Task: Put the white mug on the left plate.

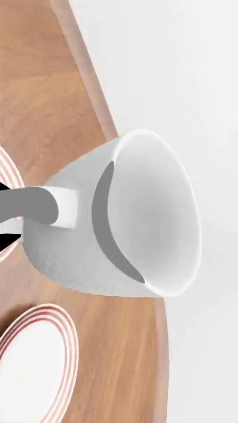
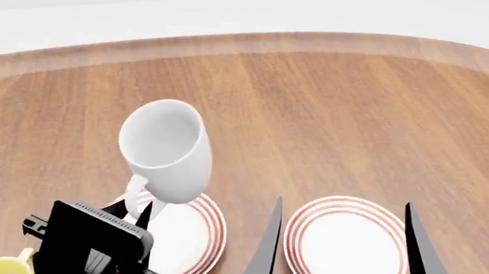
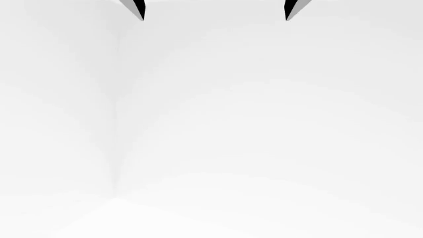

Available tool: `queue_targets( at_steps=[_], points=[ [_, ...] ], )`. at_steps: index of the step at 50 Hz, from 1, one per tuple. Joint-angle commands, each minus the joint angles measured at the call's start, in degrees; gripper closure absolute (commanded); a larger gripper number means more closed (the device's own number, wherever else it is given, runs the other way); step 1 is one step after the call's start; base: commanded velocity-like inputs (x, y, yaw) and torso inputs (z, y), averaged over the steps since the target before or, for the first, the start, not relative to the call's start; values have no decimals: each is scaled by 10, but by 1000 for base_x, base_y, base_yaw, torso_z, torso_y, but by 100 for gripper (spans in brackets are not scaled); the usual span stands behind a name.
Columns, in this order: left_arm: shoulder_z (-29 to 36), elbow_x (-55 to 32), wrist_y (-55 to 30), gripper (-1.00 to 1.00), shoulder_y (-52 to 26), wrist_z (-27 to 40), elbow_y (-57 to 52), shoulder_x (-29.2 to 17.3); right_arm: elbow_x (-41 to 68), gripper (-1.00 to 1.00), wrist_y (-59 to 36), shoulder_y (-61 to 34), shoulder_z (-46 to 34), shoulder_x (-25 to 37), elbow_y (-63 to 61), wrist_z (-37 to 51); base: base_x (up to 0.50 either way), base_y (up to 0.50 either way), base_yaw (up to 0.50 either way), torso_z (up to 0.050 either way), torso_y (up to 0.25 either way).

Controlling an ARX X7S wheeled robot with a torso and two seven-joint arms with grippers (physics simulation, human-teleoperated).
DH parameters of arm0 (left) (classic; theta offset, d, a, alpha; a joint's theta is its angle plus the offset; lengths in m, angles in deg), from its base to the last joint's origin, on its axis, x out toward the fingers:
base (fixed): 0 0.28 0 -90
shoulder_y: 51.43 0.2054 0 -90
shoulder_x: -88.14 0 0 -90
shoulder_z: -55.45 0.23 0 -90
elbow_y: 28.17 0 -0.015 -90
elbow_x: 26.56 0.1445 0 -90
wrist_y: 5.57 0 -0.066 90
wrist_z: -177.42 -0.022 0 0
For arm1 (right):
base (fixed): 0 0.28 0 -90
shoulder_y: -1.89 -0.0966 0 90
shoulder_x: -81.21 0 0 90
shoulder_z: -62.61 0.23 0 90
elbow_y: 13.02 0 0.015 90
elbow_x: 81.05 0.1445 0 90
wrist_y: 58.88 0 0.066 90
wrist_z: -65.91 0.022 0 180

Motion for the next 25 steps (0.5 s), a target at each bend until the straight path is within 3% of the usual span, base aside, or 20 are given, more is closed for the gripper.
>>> queue_targets(
  at_steps=[1,25],
  points=[
    [-18,-4,7,100,-53,6,62,11,4,-100,-1,1,5,0,0,0,0,0,0,0,0],
    [-28,-2,31,100,-134,13,198,31,10,-100,0,3,10,0,0,0,0,0,0,0,0]
  ],
)
